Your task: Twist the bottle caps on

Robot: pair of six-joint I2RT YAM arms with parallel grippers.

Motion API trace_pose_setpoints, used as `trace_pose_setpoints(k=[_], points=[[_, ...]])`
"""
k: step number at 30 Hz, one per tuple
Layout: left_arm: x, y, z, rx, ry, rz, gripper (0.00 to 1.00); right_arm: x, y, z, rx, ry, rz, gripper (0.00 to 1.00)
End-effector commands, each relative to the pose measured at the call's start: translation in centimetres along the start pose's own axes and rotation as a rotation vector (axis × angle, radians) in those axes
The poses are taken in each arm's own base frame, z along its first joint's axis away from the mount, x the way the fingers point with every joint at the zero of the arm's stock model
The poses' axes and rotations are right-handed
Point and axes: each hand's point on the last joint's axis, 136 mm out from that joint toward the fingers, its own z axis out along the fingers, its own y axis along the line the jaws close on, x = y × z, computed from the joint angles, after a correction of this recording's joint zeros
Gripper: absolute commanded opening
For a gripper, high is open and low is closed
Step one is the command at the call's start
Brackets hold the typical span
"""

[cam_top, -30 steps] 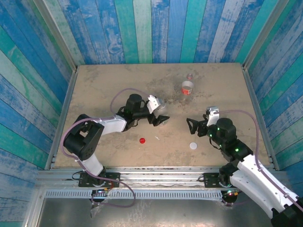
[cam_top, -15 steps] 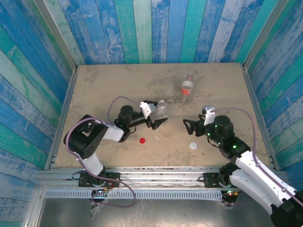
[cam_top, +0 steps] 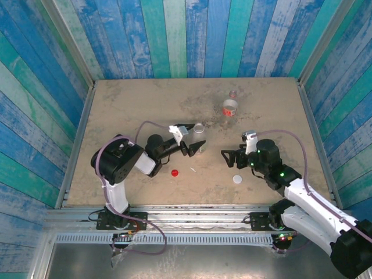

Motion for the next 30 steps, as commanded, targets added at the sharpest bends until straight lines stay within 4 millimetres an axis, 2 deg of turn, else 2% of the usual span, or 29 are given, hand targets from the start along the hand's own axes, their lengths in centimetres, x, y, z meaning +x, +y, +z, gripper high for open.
trace_pose_setpoints(k=[1,9,16,19,21,23,30], points=[[2.2,-0.2,-0.2,-0.013,0.032,-0.035,0.89,-0.8,0.5,-0.3,-0.017,-0.024,-0.017,1.0],[3.6,-0.3,0.5,0.011,0.062,-0.01,0.84,-1.4,0.5,-0.8,-0.011,-0.052,-0.024,0.97],[5.0,0.0,1.1,0.015,0.09,-0.016,0.79,-1.1,0.2,-1.1,0.005,-0.049,-0.033,0.99],[5.2,0.1,1.4,0.019,0.089,-0.018,0.73,-1.0,0.1,-1.1,0.009,-0.047,-0.029,0.99],[5.3,0.0,1.5,0.025,0.085,-0.017,0.66,-0.9,0.0,-1.1,0.013,-0.041,-0.028,0.99],[5.3,0.0,1.5,0.026,0.086,-0.014,0.63,-0.8,-0.1,-1.1,0.021,-0.033,-0.028,0.99],[5.2,-1.0,1.2,0.076,0.096,0.013,0.6,1.1,-1.6,-1.1,0.144,0.065,-0.031,0.97]])
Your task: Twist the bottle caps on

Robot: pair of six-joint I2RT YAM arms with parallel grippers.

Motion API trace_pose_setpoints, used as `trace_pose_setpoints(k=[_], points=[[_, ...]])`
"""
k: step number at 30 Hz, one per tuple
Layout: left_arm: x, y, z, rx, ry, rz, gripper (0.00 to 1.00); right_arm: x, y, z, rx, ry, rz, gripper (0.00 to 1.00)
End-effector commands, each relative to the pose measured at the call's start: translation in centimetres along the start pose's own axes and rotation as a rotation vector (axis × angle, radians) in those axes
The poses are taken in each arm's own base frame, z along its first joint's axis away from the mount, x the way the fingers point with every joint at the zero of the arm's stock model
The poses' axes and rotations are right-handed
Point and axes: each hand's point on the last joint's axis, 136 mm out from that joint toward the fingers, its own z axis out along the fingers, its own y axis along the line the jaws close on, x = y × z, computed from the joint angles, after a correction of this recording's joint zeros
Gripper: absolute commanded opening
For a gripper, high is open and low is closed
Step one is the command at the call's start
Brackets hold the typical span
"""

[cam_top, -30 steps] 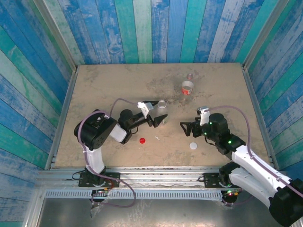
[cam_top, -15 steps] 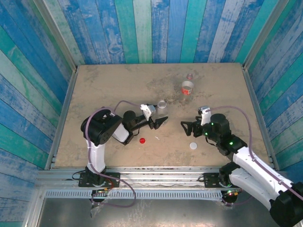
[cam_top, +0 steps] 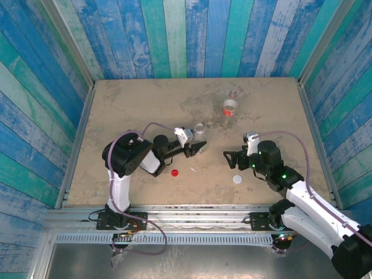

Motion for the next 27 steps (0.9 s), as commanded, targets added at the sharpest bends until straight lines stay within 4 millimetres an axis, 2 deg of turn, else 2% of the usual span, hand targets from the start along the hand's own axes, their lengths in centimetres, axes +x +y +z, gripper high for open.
trace_pose_setpoints(k=[1,3,6,11,16,20,27], points=[[1.3,-1.1,-0.1,0.052,0.033,0.009,0.6,0.9,-1.2,-0.4,0.118,0.06,-0.01,0.97],[1.1,-1.4,-0.2,0.067,0.036,0.007,0.6,1.9,-2.0,-0.5,0.186,0.097,-0.005,0.97],[0.9,-2.2,-0.6,0.089,0.04,-0.004,0.6,4.3,-1.9,-0.8,0.245,0.188,-0.004,0.96],[0.8,-3.6,-0.9,0.138,0.047,-0.034,0.6,7.8,-2.5,-1.1,0.33,0.329,0.022,0.89],[0.8,-4.7,-1.0,0.171,0.042,-0.044,0.61,9.4,-2.6,-0.8,0.349,0.377,0.053,0.77],[0.6,-4.6,-0.8,0.173,0.023,-0.053,0.6,10.5,-2.7,-0.3,0.359,0.428,0.042,0.75],[1.3,-4.6,-0.7,0.174,0.056,-0.041,0.6,11.9,-2.5,0.5,0.348,0.47,0.039,0.64]])
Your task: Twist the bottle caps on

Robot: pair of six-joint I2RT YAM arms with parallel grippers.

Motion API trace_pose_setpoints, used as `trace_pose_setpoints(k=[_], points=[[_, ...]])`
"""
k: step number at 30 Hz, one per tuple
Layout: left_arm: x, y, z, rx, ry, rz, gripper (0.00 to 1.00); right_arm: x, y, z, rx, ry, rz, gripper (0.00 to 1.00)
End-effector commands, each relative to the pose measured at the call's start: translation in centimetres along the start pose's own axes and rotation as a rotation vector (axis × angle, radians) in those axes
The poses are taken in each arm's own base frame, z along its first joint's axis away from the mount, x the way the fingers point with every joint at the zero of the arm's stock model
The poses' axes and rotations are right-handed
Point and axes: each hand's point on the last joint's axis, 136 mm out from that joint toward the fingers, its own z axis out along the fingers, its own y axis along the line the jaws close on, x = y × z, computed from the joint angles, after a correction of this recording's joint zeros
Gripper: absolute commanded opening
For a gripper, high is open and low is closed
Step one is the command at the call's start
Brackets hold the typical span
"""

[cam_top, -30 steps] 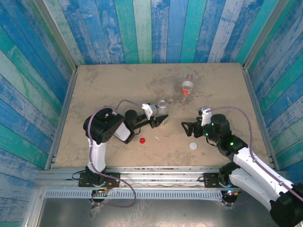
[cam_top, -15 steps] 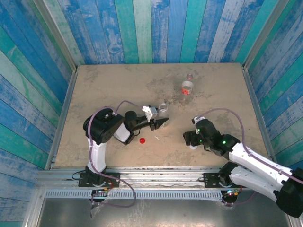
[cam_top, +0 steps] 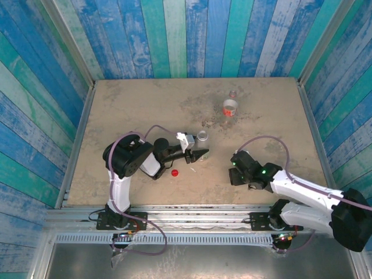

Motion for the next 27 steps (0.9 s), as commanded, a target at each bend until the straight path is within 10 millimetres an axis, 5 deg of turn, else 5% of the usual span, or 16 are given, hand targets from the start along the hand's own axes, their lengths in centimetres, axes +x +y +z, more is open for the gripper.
trace_pose_setpoints(k=[1,18,27], points=[[1.2,-0.9,-0.1,0.035,0.058,-0.021,0.61,0.6,0.1,0.6,0.0,0.018,0.008,0.62],[1.4,-0.8,0.0,0.032,0.061,-0.024,0.61,3.0,0.0,1.8,0.019,0.103,0.018,0.51],[1.7,-0.8,0.0,0.031,0.067,-0.027,0.61,2.5,-0.1,1.4,0.036,0.091,-0.001,0.43]])
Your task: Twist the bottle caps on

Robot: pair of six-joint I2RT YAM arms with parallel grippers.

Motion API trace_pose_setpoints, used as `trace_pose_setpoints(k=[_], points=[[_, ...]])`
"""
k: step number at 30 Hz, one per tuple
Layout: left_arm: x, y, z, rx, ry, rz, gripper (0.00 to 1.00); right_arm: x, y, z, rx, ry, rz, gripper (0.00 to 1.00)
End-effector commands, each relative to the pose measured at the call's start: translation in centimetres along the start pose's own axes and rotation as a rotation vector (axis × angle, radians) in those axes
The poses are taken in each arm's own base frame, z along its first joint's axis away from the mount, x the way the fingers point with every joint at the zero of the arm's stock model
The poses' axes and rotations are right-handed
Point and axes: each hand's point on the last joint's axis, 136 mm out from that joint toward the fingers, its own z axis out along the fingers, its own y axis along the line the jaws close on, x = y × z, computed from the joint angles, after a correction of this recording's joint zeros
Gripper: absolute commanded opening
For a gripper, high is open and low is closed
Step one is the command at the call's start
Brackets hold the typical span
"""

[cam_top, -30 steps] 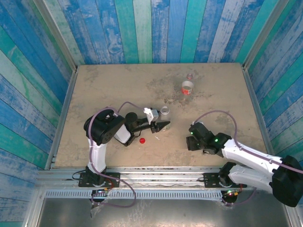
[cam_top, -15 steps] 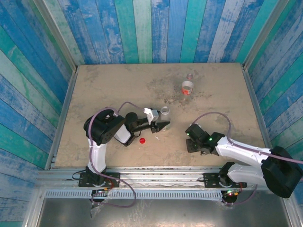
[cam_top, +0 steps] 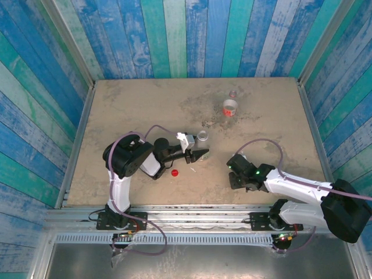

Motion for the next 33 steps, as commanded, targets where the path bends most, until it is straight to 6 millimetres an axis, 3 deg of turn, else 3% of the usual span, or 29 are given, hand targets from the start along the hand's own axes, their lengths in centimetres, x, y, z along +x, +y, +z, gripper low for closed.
trace_pose_setpoints(k=[1,8,14,25,33], points=[[1.7,-0.8,0.0,0.029,0.067,-0.032,0.61,0.2,-0.4,-0.3,0.029,0.009,-0.011,0.42],[1.7,-0.8,0.1,0.035,0.071,-0.029,0.61,-1.4,0.3,-1.8,0.01,-0.023,-0.031,0.42],[1.8,-0.9,0.0,0.037,0.077,-0.025,0.61,-4.5,1.8,-5.0,-0.027,-0.075,-0.07,0.43],[2.4,-0.8,-0.1,0.031,0.093,-0.025,0.61,-12.0,8.2,-12.5,-0.181,-0.11,-0.259,0.44],[2.6,-0.8,0.0,0.034,0.098,-0.024,0.62,-17.1,11.7,-15.7,-0.221,-0.147,-0.385,0.44]])
